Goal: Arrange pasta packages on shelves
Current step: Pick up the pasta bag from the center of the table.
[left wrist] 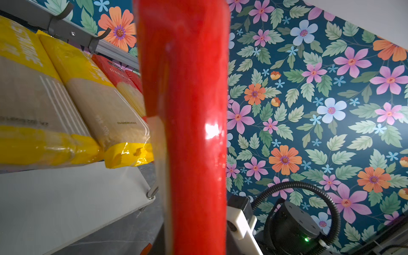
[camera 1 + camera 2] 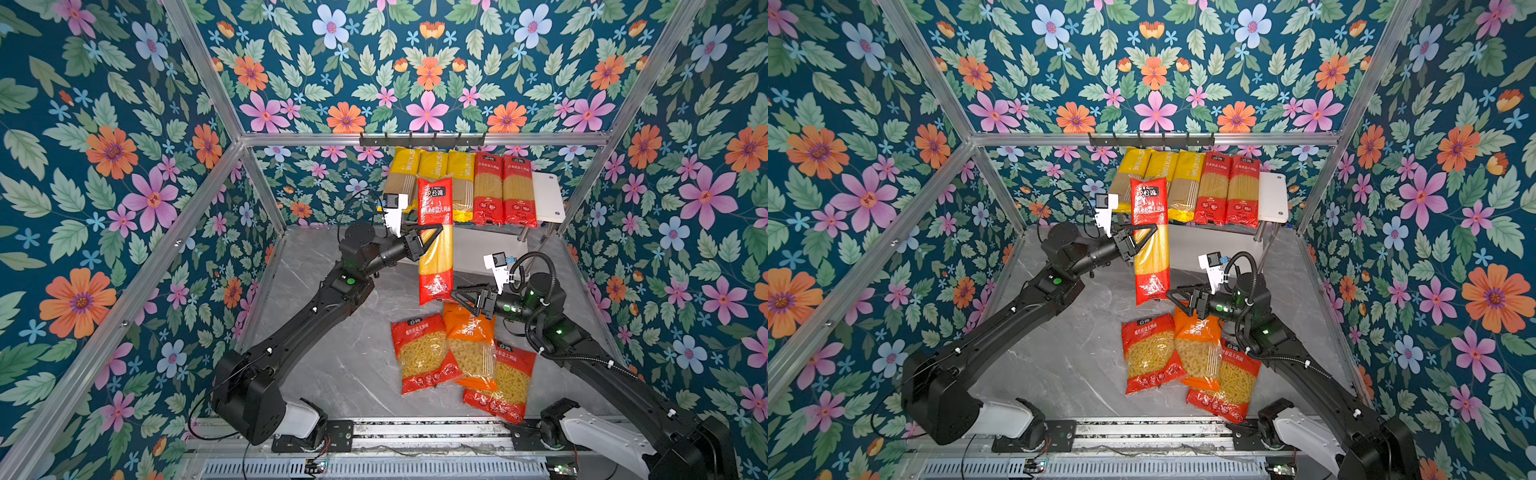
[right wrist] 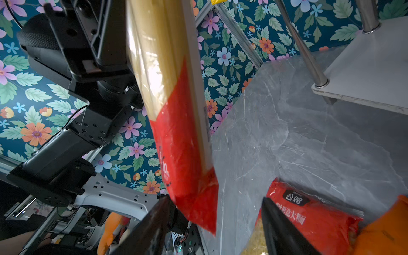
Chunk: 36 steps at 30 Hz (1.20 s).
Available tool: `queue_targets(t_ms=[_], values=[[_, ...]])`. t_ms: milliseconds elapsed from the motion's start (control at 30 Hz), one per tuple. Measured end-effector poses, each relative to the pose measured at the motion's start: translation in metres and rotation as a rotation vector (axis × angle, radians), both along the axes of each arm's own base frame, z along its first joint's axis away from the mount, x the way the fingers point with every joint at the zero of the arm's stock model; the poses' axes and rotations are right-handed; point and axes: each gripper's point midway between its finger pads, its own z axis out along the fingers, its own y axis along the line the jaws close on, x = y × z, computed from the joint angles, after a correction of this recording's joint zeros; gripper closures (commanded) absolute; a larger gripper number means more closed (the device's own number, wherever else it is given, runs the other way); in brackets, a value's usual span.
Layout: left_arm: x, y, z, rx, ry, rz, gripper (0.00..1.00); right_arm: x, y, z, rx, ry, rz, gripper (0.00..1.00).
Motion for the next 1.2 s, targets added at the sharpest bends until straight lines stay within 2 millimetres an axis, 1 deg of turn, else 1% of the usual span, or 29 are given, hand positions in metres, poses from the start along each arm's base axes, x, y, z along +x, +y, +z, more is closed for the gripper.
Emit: queue_targets(t_ms=[133,267,367,400,533,633,867,967,1033,1133,1200], values=[[0.003,-0.004,-0.007,0.011,0.015,-0.008,0.95,0.000,-0.002,-0.003,-0.005,0.018,-0.002,0.32],[0.004,-0.002,-0.007,0.011,0.017,-0.006,0.95,0.002,-0.005,-0.009,-0.003,0.048,-0.011,0.31],[0.005,-0.001,-0.010,0.014,0.023,-0.004,0.95,0.003,-0.008,-0.014,-0.001,0.067,-0.016,0.22],[0.006,0.000,-0.011,0.015,0.024,-0.002,0.95,0.003,-0.009,-0.014,0.002,0.068,-0.016,0.21],[0.010,0.003,-0.013,0.011,0.030,0.006,0.95,0.004,-0.012,-0.013,0.016,0.075,-0.016,0.21],[0.012,0.004,-0.015,0.006,0.038,0.008,0.94,0.004,-0.012,-0.015,0.020,0.079,-0.013,0.23],[0.022,0.015,-0.023,-0.035,0.075,0.012,0.94,0.004,-0.006,-0.022,0.070,0.127,0.028,0.25],[0.025,0.015,-0.024,-0.063,0.090,0.011,0.94,0.005,-0.002,-0.026,0.095,0.150,0.049,0.25],[0.022,0.012,-0.024,-0.078,0.102,-0.012,0.94,0.005,0.001,-0.026,0.111,0.161,0.062,0.25],[0.019,0.011,-0.019,-0.114,0.104,-0.026,0.94,0.003,0.010,-0.021,0.130,0.149,0.089,0.26],[0.018,0.009,-0.015,-0.136,0.102,-0.033,0.94,0.002,0.014,-0.014,0.147,0.133,0.103,0.27]])
